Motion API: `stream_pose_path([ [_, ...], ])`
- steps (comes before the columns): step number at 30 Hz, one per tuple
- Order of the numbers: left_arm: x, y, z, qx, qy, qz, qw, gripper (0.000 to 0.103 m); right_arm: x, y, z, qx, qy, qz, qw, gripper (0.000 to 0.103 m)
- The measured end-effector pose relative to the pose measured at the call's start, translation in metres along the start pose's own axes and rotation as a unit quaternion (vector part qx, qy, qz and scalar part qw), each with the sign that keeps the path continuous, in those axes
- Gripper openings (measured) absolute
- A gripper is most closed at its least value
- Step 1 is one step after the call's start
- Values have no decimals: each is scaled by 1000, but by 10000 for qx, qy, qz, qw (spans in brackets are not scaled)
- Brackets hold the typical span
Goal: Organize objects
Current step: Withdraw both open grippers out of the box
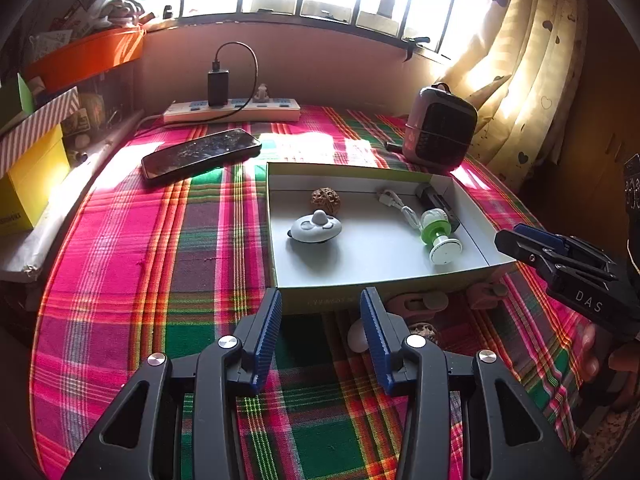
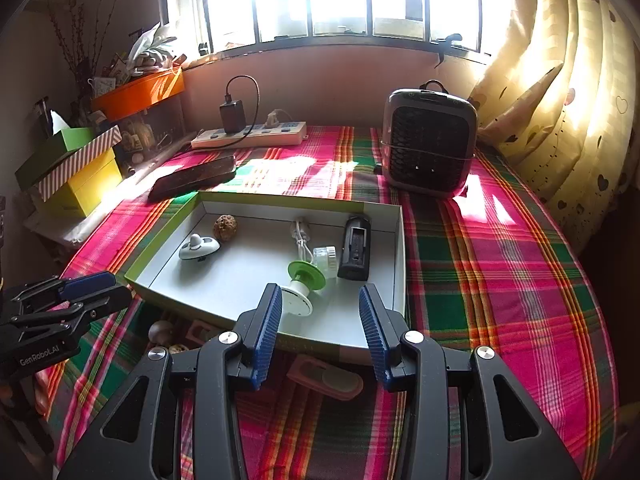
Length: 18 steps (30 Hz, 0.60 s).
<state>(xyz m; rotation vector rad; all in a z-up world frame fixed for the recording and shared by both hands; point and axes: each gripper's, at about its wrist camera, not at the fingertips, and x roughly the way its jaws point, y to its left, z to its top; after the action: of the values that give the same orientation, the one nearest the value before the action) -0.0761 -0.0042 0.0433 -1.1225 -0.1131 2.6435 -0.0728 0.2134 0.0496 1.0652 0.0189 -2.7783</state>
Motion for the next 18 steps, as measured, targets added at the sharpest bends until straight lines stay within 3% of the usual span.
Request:
stream_pose_path([
  [8, 8, -2, -14, -85, 209, -213, 9995, 41, -1, -11, -20, 24, 174, -130, 9998, 42],
  [18, 18, -8, -21, -37, 408, -282, 9988, 41, 6, -16, -38, 75, 411, 106, 9991, 42],
])
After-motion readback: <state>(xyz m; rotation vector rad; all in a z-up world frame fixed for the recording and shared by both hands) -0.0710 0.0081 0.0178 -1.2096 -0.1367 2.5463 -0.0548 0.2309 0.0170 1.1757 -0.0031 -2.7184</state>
